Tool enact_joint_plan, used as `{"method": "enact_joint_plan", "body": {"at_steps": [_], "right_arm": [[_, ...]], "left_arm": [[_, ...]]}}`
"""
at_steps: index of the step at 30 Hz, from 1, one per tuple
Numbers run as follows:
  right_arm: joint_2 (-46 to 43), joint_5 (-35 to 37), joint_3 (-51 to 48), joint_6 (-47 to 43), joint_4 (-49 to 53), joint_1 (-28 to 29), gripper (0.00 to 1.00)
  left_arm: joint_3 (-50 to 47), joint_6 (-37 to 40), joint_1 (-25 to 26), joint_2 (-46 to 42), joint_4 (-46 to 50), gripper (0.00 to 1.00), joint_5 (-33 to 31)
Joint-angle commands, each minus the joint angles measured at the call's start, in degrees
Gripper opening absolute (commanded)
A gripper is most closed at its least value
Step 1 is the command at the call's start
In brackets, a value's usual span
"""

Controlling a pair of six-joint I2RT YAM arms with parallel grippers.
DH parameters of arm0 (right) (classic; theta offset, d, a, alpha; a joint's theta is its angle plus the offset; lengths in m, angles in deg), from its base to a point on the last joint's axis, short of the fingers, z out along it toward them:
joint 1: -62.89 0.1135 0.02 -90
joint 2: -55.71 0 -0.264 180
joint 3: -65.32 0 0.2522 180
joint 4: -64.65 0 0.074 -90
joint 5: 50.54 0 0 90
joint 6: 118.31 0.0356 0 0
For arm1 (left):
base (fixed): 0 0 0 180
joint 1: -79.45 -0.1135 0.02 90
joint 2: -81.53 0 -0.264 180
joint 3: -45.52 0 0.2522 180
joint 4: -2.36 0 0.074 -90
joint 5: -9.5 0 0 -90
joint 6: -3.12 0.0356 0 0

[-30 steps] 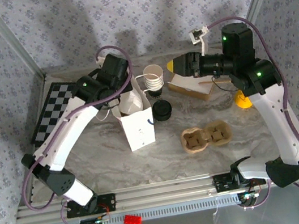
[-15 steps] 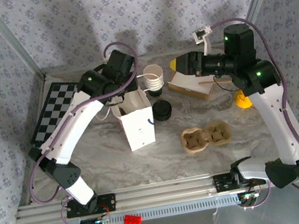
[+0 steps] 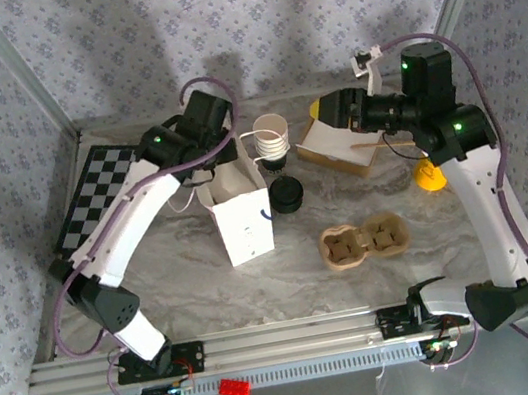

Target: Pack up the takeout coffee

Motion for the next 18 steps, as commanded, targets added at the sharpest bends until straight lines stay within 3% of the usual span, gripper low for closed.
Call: {"method": "enact_joint_plan", "body": {"at_steps": [1,7,10,14,18], "right_arm": [[0.4,-1.4,-0.7,-0.3,0.4,-0.5,0.54],[0.8,-0.7,-1.9,-0.5,0.5,-1.6,0.55],[2.2,0.8,-1.7,-1.6,2.7,-2.7,0.58],[6.2,11.8,2.7,-9.1,13.3,-2.5,0.62],[11.4,19.0,4.4,-15.3,18.2,-2.3,0.67]], "left_arm": [[-1.8,-0.1,-0.7,1.6,-0.2,0.20,0.4],[-3.0,0.3,-0.9,2.5,2.0,0.18,2.6],[-1.0,0.8,-0.9,2.9,3.2,0.27,3.5],[3.8,2.5,-0.3,0.7,2.5,0.39,5.9],[8.2,3.3,-0.2,-2.3,4.2,0.41,2.2]]}}
